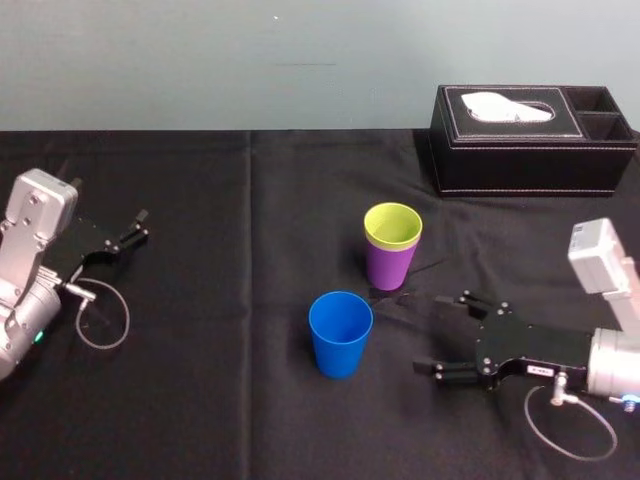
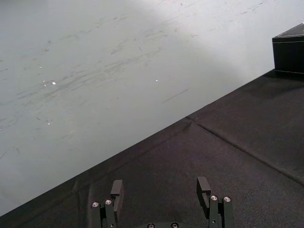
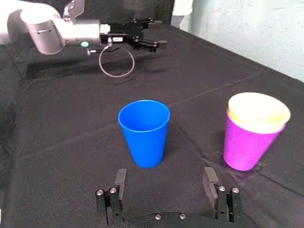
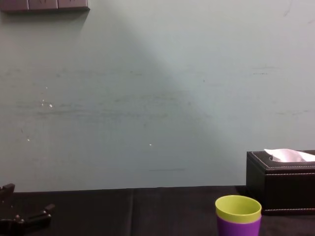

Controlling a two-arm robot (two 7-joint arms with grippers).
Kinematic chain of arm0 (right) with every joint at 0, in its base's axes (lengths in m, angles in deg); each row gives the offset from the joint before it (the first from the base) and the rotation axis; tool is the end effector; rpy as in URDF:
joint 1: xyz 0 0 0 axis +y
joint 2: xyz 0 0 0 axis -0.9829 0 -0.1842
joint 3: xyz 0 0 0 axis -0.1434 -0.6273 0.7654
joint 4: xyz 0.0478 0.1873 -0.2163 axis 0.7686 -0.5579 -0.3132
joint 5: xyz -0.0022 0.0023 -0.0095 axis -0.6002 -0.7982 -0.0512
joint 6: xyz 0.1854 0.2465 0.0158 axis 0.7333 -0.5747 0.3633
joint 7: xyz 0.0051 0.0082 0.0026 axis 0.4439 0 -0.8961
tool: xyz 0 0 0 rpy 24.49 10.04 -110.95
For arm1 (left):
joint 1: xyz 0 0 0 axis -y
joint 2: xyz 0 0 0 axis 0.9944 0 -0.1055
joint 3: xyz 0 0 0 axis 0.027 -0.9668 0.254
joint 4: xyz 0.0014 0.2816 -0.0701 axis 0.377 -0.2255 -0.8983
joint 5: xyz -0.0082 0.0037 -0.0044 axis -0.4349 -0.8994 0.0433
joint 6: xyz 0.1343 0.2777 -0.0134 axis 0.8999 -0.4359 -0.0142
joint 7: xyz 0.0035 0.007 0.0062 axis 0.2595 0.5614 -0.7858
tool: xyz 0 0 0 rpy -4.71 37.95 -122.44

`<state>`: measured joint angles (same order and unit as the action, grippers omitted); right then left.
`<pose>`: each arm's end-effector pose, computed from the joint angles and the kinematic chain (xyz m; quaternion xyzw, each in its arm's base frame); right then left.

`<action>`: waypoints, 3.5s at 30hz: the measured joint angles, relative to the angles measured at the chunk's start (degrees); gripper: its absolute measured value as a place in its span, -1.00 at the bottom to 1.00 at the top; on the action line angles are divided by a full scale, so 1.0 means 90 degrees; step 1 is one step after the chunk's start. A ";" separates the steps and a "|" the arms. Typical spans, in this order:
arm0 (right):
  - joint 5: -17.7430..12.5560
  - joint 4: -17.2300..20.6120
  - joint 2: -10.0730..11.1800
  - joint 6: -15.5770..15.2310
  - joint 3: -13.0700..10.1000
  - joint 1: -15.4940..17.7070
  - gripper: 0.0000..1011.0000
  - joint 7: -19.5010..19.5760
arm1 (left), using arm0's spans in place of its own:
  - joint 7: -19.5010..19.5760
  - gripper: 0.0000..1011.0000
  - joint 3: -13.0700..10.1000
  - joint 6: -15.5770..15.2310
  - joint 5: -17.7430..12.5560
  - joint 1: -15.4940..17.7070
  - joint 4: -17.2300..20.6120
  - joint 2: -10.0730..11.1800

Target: Stack the three plastic cups sequentially using one hand.

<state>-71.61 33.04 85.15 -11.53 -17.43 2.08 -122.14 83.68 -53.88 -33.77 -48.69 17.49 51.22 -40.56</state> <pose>0.3370 -0.1149 -0.2678 -0.1474 0.0081 -0.2227 0.9637 0.3579 0.0827 -0.3024 0.1415 -0.1325 0.5799 0.7913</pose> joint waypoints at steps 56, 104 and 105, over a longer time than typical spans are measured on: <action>0.0469 -0.1034 -0.1413 -0.0858 0.1241 -0.1519 0.95 -0.0076 | 0.0000 1.00 0.0000 0.0000 0.0000 0.0000 0.0000 0.0000; -0.0486 0.1214 -0.0030 -0.1781 0.0029 -0.0906 0.43 0.0976 | 0.0000 1.00 0.0000 0.0000 0.0000 0.0000 0.0000 0.0000; -0.0510 0.1205 -0.0022 -0.1811 0.0008 -0.0933 0.43 0.0997 | 0.0000 1.00 0.0000 0.0000 0.0000 0.0000 0.0000 0.0000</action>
<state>-76.20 43.89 84.95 -27.84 -17.36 -6.32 -113.16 83.68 -53.88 -33.77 -48.69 17.49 51.22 -40.55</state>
